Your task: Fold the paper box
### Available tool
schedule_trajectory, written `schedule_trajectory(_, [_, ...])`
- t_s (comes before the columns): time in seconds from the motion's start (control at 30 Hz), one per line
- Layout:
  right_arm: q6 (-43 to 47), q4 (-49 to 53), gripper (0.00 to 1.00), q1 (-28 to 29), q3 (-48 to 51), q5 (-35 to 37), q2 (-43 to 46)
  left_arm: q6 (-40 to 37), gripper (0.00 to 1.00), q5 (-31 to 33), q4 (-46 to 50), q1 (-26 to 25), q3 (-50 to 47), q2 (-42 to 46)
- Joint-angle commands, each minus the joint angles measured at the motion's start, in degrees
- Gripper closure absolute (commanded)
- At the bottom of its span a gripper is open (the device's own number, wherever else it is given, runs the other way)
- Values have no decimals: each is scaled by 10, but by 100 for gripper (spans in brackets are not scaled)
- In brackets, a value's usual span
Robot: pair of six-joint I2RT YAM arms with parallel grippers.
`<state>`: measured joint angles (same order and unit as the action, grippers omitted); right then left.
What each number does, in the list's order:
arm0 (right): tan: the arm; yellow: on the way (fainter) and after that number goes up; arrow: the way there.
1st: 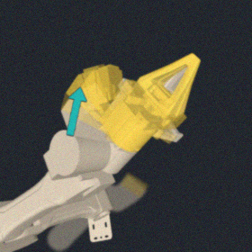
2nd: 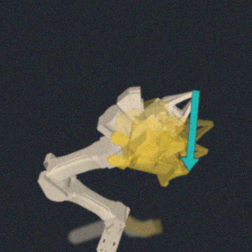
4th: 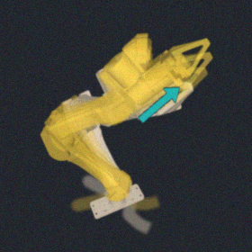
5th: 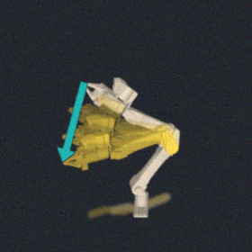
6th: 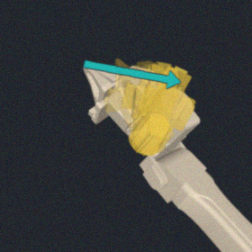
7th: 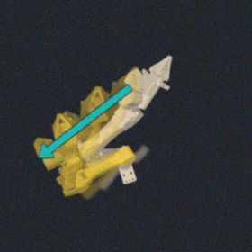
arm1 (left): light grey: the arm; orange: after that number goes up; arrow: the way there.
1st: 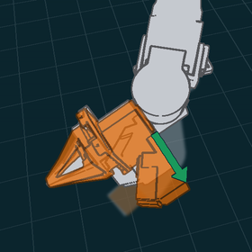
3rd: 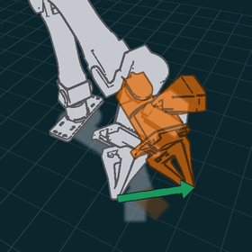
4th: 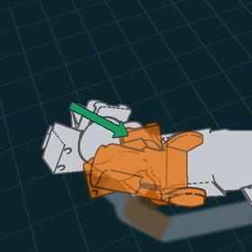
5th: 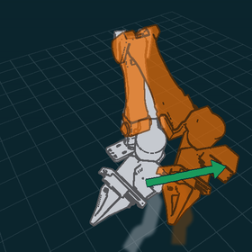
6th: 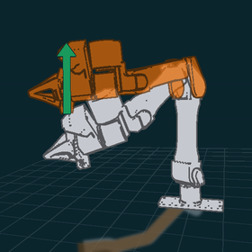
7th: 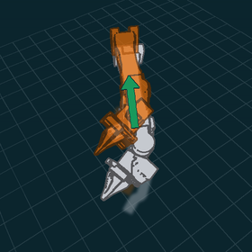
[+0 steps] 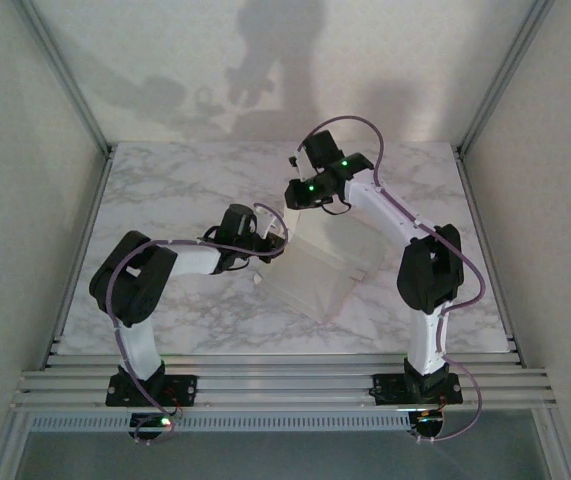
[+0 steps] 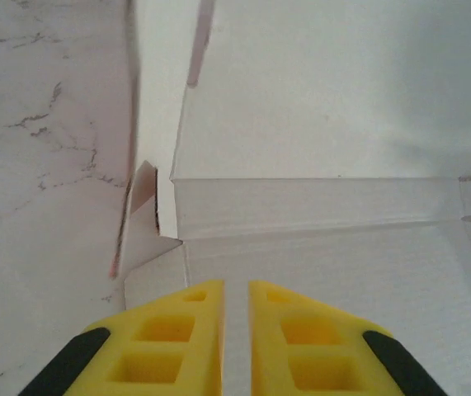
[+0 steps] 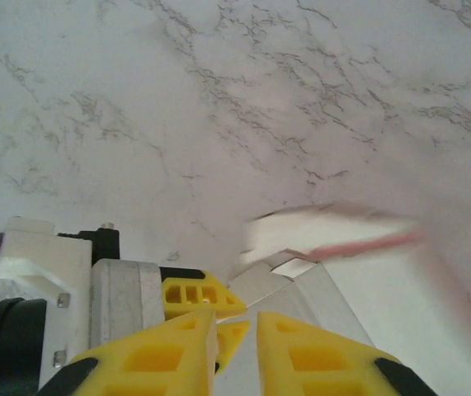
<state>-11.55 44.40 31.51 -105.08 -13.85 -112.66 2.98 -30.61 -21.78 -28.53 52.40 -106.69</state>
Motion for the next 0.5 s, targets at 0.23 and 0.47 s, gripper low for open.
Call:
schedule_trajectory(0.23, [3, 18, 77, -13, -42, -23, 0, -6, 84, 7, 0, -5, 7, -7])
schedule_trajectory(0.47, [-3, -22, 70, -36, 60, -33, 61, 11, 78, -15, 50, 18, 53, -2])
